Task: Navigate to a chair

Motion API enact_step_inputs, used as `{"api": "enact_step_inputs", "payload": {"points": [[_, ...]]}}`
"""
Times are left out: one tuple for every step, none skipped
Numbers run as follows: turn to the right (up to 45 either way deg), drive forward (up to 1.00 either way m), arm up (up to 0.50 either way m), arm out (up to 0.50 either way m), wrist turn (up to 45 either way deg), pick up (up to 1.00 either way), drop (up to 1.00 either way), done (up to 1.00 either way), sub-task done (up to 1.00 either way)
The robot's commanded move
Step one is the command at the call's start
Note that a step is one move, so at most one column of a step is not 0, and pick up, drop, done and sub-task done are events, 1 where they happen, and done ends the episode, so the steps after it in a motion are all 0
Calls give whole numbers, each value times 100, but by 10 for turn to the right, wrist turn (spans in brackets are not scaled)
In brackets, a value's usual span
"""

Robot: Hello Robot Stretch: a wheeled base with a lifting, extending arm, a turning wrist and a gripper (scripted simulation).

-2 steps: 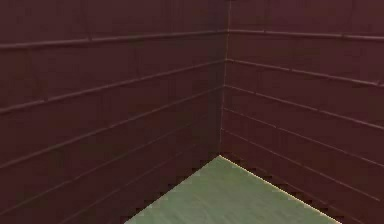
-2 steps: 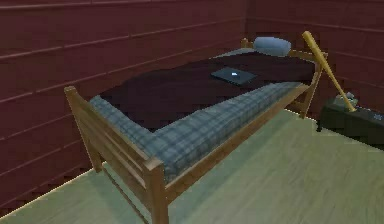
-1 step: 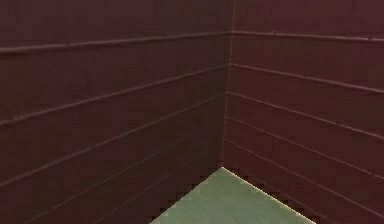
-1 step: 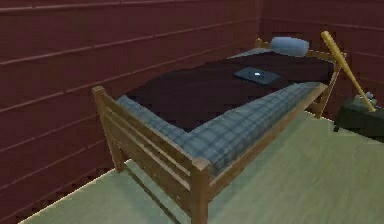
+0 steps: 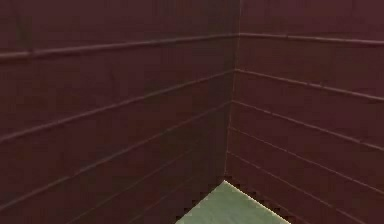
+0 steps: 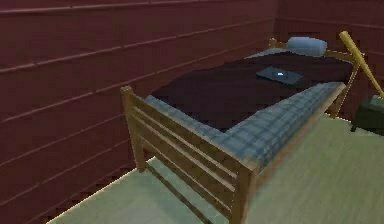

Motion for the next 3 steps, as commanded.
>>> {"api": "enact_step_inputs", "payload": {"points": [[-450,0,0,0,0,0,0,0,0],[-450,0,0,0,0,0,0,0,0],[-450,0,0,0,0,0,0,0,0]]}}
